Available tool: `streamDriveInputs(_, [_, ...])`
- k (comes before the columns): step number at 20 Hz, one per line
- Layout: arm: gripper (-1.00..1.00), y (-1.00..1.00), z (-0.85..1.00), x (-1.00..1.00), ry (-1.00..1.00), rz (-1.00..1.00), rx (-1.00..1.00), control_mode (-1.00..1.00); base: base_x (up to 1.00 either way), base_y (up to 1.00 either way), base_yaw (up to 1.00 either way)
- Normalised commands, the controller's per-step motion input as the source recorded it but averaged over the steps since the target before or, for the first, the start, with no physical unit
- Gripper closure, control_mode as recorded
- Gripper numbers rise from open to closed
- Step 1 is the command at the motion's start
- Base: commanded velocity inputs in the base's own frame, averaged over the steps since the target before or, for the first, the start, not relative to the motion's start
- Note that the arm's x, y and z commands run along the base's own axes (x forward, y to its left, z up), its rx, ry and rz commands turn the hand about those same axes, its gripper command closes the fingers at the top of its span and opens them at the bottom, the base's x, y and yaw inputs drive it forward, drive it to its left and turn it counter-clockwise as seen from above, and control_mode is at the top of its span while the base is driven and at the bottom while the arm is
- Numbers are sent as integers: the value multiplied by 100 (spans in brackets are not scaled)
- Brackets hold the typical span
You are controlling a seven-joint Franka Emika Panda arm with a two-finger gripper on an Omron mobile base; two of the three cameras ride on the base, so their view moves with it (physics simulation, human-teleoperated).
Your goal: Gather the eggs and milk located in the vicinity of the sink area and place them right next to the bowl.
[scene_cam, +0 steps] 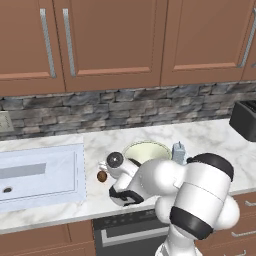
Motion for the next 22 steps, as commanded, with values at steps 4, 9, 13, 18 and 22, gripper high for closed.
streamDriveInputs(4, [-100,0,9,-24,-8,0,0,-100,0,0,0])
streamDriveInputs(9, [-100,0,32,-2,-9,0,0,-100,0,0,0])
streamDriveInputs(13, [-100,0,46,0,-9,0,0,-100,0,0,0])
streamDriveInputs(18, [-100,0,52,0,-9,0,0,-100,0,0,0])
streamDriveInputs(22, [-100,0,41,-5,-3,0,0,-100,0,0,0])
